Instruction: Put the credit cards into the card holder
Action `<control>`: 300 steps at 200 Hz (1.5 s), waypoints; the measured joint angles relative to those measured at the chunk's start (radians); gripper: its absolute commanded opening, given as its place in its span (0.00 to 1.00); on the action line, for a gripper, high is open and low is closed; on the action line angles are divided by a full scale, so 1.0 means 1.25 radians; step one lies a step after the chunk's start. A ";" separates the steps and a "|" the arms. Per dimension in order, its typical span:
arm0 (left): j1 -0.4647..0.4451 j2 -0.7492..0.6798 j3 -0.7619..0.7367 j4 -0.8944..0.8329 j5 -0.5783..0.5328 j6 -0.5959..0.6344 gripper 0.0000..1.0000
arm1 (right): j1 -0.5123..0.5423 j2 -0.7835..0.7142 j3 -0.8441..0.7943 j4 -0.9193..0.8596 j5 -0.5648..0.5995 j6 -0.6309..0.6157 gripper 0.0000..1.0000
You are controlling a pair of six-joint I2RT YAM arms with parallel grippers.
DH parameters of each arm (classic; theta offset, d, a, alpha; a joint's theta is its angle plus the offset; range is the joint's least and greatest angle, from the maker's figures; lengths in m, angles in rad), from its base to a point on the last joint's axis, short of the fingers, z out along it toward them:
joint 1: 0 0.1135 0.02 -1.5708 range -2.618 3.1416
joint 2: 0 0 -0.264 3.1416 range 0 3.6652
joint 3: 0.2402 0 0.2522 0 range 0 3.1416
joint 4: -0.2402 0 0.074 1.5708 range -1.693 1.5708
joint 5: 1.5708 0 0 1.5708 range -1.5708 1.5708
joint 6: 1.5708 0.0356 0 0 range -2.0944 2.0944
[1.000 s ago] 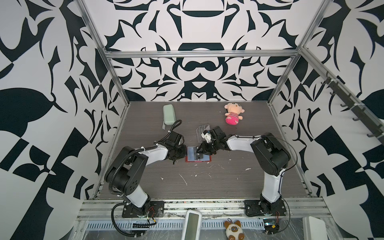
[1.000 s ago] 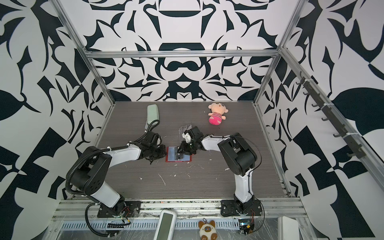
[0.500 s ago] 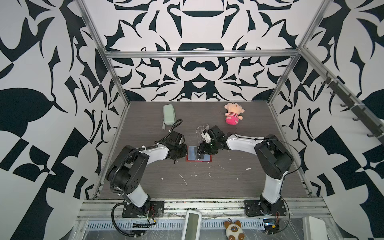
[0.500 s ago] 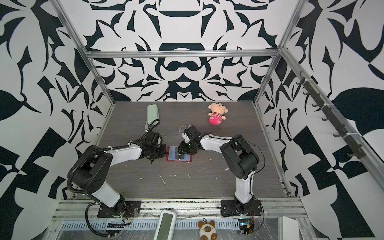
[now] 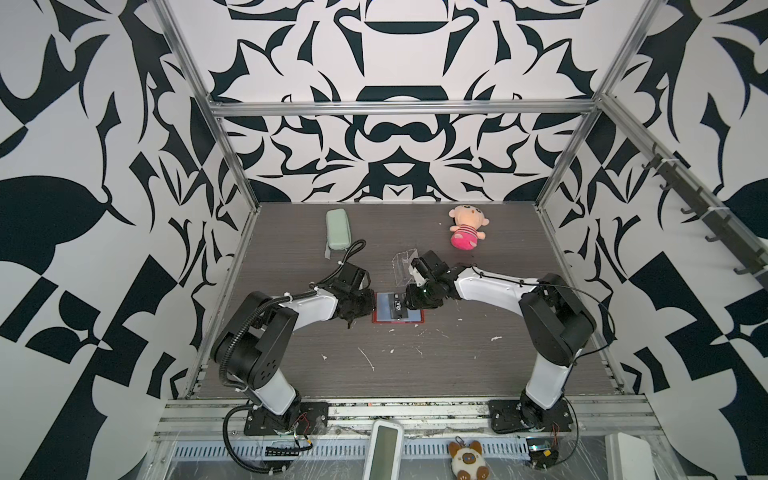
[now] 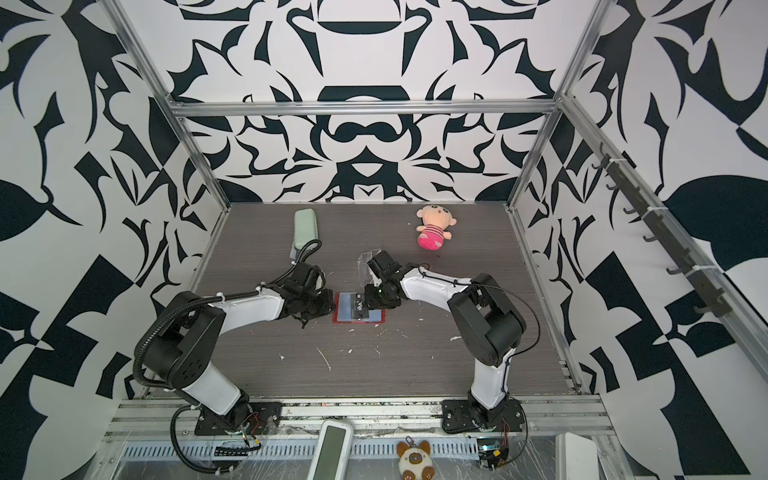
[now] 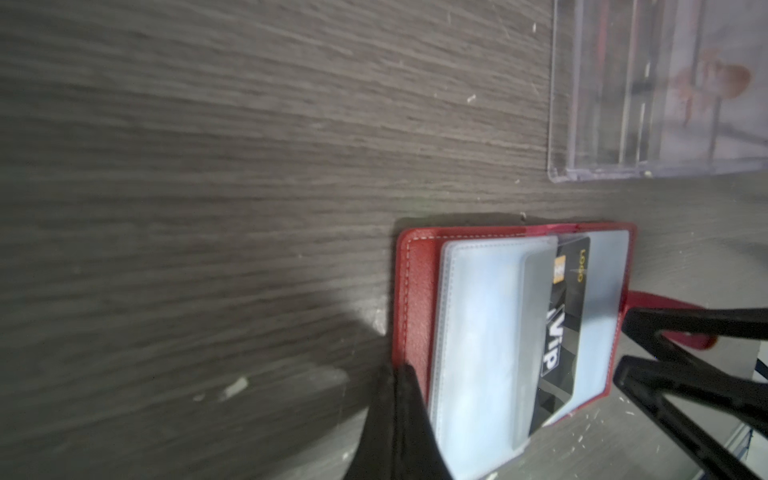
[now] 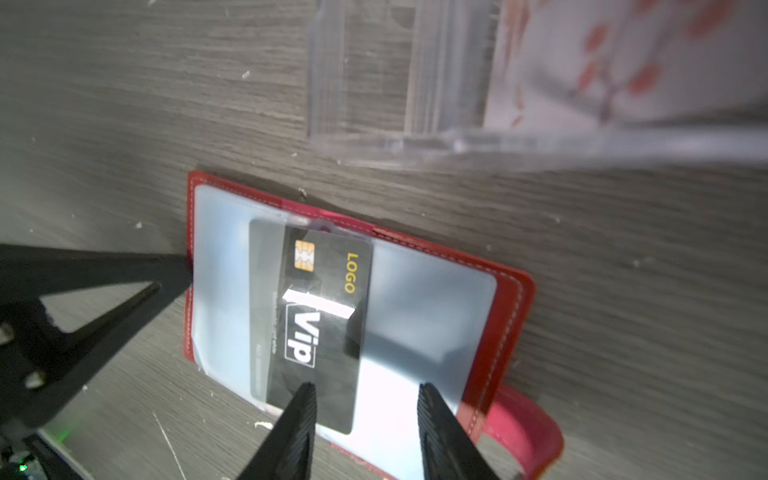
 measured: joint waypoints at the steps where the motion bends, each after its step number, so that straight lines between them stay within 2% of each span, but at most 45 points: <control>1: 0.000 0.000 0.000 0.000 0.000 0.000 0.00 | 0.000 0.000 0.000 -0.001 0.001 0.001 0.35; 23: -0.008 -0.007 -0.007 -0.002 0.000 -0.002 0.00 | 0.012 0.001 0.019 -0.029 0.032 -0.005 0.22; 43: -0.013 -0.014 -0.013 -0.004 0.000 -0.006 0.00 | 0.024 0.005 0.043 -0.059 0.062 -0.016 0.14; 69: -0.014 -0.020 -0.020 -0.005 0.002 -0.008 0.00 | 0.039 0.023 0.071 -0.084 0.098 -0.024 0.07; 112: -0.015 -0.024 -0.024 -0.005 0.003 -0.009 0.00 | 0.057 0.056 0.097 -0.128 0.145 -0.033 0.02; 220: -0.016 -0.024 -0.024 -0.005 0.003 -0.009 0.00 | 0.074 0.108 0.142 -0.175 0.170 -0.041 0.00; 300: -0.016 -0.024 -0.024 -0.005 0.003 -0.009 0.00 | 0.074 0.115 0.142 -0.138 0.103 -0.041 0.00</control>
